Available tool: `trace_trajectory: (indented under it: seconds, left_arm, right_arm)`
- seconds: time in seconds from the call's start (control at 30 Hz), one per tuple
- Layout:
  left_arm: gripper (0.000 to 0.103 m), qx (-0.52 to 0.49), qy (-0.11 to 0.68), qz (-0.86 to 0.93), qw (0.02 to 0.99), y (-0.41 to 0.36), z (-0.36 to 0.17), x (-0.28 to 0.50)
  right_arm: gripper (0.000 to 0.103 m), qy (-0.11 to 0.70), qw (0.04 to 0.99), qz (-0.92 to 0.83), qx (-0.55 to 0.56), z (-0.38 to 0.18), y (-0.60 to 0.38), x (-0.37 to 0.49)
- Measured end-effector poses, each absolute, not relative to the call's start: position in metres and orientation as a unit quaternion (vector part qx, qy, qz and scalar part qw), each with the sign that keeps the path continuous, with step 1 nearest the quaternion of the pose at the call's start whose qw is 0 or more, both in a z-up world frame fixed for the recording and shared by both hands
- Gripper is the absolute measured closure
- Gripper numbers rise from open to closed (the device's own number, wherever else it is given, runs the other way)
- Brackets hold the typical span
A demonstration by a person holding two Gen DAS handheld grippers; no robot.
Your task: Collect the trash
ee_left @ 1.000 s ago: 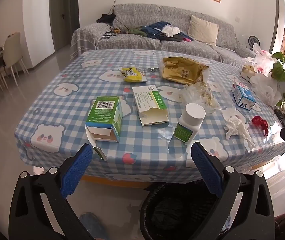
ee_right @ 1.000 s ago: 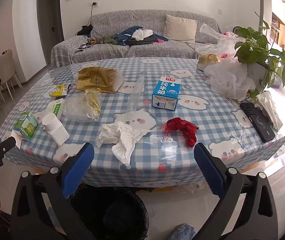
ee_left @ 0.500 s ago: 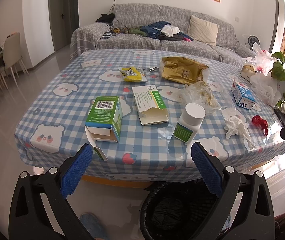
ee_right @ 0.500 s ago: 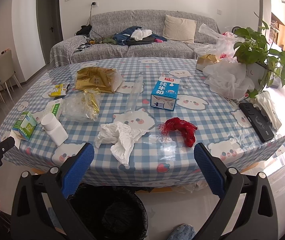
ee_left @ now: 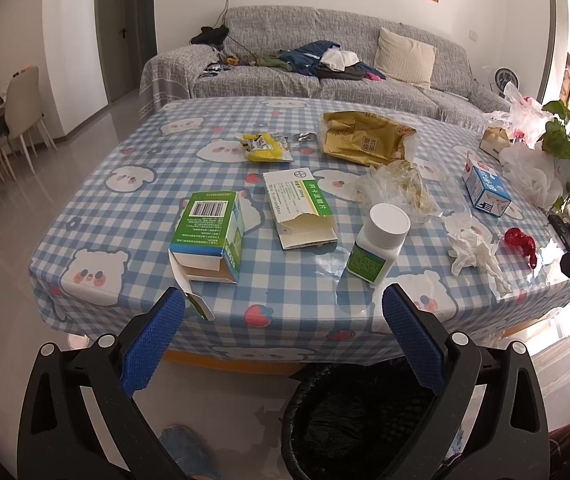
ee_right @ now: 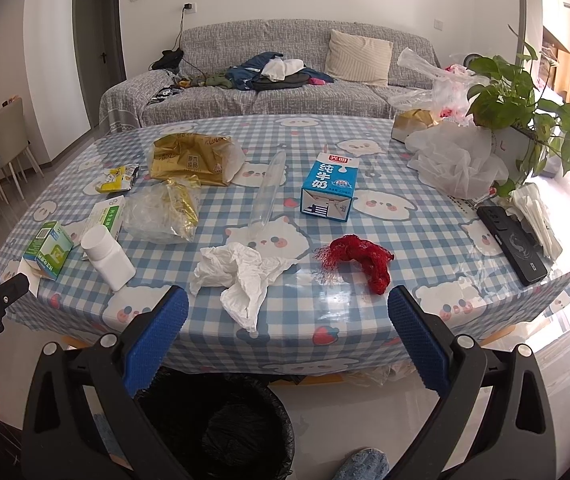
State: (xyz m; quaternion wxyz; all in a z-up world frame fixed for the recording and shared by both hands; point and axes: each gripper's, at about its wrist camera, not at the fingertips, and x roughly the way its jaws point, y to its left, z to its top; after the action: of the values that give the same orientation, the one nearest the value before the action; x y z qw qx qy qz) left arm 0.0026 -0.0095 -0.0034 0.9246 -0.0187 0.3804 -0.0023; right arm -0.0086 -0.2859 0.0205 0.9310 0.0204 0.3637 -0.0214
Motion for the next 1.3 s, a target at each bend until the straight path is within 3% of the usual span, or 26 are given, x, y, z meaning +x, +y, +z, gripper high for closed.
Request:
trace_trajectory:
  seconds: [1.3]
  left_arm:
    - [0.006,-0.012,0.386,-0.005,0.922,-0.0095,-0.0077,0.0034]
  right_arm:
    - [0.008,0.363,0.931,-0.021,0.017,0.0207,-0.2861,-0.0093]
